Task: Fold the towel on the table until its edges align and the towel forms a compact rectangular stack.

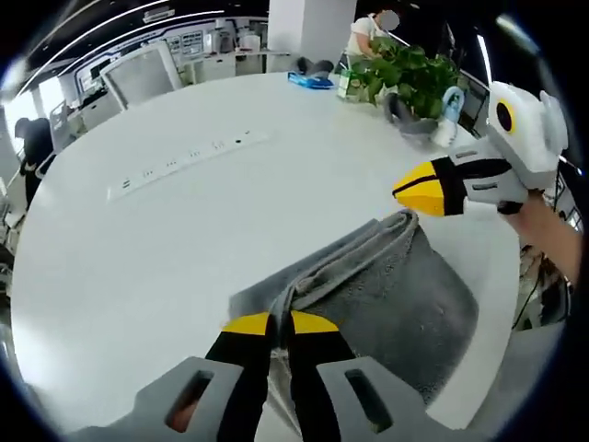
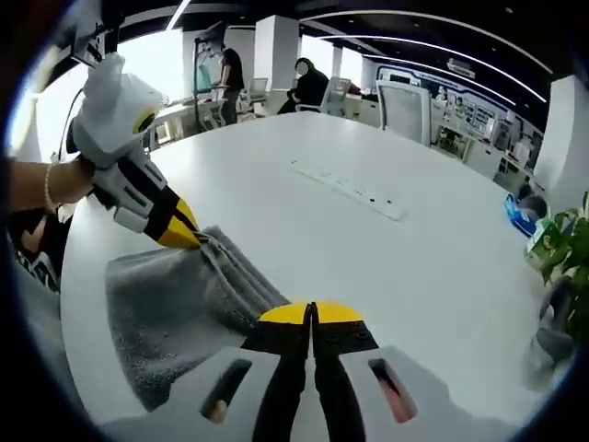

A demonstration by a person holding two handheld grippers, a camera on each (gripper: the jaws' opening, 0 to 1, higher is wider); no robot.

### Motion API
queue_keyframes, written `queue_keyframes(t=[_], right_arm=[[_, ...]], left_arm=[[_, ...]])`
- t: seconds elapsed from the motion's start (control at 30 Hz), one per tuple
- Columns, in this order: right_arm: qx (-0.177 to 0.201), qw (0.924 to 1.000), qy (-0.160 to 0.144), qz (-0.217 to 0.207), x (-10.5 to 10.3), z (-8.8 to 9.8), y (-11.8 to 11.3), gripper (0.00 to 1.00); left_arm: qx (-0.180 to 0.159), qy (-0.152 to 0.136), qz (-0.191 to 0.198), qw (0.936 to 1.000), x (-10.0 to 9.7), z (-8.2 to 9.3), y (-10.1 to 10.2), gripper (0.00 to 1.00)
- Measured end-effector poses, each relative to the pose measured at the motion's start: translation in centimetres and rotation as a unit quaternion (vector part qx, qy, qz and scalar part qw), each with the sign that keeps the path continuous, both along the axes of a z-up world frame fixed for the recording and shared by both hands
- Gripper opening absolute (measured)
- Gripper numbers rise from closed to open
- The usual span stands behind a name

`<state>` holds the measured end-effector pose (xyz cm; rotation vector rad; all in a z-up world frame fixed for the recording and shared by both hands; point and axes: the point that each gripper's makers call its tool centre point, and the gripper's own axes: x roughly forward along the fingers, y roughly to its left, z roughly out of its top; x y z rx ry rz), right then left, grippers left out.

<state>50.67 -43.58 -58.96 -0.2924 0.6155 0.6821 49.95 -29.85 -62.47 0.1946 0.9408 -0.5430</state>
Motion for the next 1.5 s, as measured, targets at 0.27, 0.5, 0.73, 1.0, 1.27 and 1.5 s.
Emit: queue_keyframes(t=[0.27, 0.5, 0.73, 1.0, 1.27, 1.5], right_arm=[[0.019, 0.999, -0.001, 0.041, -3.5, 0.4, 2.0, 0.0], [-0.014, 0.9983, 0.029, 0.048, -2.8, -2.9, 2.7, 0.0], [-0.026, 0.9973, 0.06, 0.034, -2.3, -5.1, 3.0, 0.0], [-0.021, 0.9971, 0.072, 0.011, -2.1, -5.3, 3.0, 0.0], [-0.05, 0.997, 0.058, 0.013, -2.1, -5.3, 3.1, 0.0], [-0.045, 0.9968, 0.065, 0.009, -2.1, -5.3, 3.2, 0.0]], left_arm=[[-0.01, 0.01, 0.008, 0.9999, -0.1, 0.0, 0.0, 0.07], [0.008, -0.041, -0.023, 0.9989, -0.2, 1.0, 0.3, 0.08], [0.032, -0.098, -0.026, 0.9943, -1.3, 2.3, 1.8, 0.09], [-0.037, -0.084, 0.016, 0.9957, -4.1, 4.1, 1.8, 0.08], [-0.03, -0.055, 0.001, 0.998, -5.6, 1.3, 0.0, 0.02], [0.028, -0.054, -0.002, 0.9982, -5.5, -1.1, 1.3, 0.01]])
